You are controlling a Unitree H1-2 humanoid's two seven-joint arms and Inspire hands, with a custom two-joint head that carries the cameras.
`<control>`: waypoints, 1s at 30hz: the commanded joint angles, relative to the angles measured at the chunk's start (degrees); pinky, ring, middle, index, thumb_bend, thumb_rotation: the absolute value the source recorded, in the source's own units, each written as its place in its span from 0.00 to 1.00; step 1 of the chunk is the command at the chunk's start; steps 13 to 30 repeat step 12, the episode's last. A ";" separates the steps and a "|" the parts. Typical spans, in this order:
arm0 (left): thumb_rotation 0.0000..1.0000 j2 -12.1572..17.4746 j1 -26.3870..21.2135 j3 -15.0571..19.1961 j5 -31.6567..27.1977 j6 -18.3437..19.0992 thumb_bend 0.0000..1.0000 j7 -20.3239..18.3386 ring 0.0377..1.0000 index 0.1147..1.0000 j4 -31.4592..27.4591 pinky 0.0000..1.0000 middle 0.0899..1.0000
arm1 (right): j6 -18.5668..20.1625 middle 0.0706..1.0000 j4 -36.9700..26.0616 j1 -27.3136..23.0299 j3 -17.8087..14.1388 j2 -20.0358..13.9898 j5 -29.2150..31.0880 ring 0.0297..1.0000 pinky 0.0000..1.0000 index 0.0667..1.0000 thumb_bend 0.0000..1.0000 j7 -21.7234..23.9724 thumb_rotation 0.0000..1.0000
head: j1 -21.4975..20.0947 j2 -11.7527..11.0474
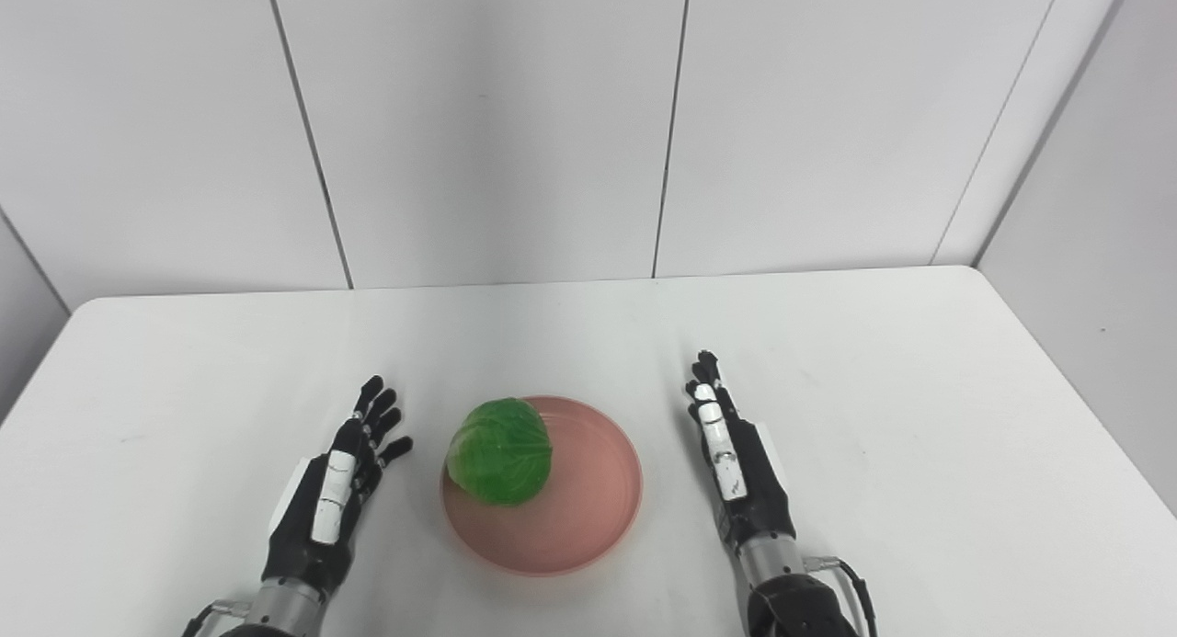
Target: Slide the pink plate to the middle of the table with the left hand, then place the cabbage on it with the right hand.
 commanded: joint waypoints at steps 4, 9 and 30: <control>1.00 0.42 0.10 0.29 1.19 2.07 0.78 1.14 0.98 1.00 1.78 0.97 0.99 | -0.96 0.99 -1.01 -0.51 1.11 -0.65 -1.47 0.98 0.97 1.00 0.36 -0.42 1.00 | 0.00 0.33; 1.00 0.62 0.99 0.42 0.19 4.07 0.79 0.34 0.99 1.00 -0.64 0.98 0.99 | 0.52 0.98 -3.82 0.43 2.40 -1.43 -3.96 0.96 0.95 0.99 0.34 -0.97 1.00 | 0.32 0.99; 1.00 0.81 1.49 0.31 0.35 4.64 0.79 0.22 0.98 0.99 -1.69 0.98 0.99 | 1.46 0.97 -5.15 1.02 2.60 -1.17 -3.90 0.95 0.94 0.98 0.36 -1.38 1.00 | -0.31 1.26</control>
